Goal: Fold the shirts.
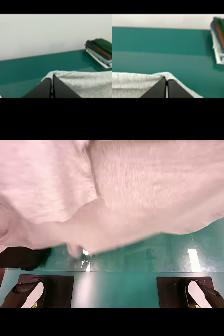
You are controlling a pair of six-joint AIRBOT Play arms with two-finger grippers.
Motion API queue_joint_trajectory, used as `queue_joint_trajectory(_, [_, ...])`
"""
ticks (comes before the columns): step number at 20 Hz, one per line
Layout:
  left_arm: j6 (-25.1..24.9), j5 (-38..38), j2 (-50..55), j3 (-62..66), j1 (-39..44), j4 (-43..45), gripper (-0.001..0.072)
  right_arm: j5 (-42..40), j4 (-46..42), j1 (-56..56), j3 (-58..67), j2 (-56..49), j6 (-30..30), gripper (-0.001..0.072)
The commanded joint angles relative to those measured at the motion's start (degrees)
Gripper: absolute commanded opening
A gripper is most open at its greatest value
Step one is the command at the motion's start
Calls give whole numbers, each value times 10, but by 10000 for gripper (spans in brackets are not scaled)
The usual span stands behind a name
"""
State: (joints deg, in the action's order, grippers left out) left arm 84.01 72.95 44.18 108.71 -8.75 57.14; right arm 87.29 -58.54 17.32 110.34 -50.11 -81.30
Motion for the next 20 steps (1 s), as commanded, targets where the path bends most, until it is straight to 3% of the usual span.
queue_joint_trajectory(1, [2,53,53,-87,0,3,19,80,-2,-39,15,-92,-16,10])
queue_joint_trajectory(6, [-13,50,184,-244,2,3,19,104,-137,-130,-112,-222,-43,10])
queue_joint_trajectory(10, [-32,-23,330,-264,51,30,19,59,-165,-164,-173,-342,-43,10])
queue_joint_trajectory(14, [-48,-159,442,-238,76,40,19,-34,-162,-169,-129,-450,-41,10])
queue_joint_trajectory(20, [-50,-192,490,-158,70,46,20,-71,-162,-169,-10,-512,-26,10])
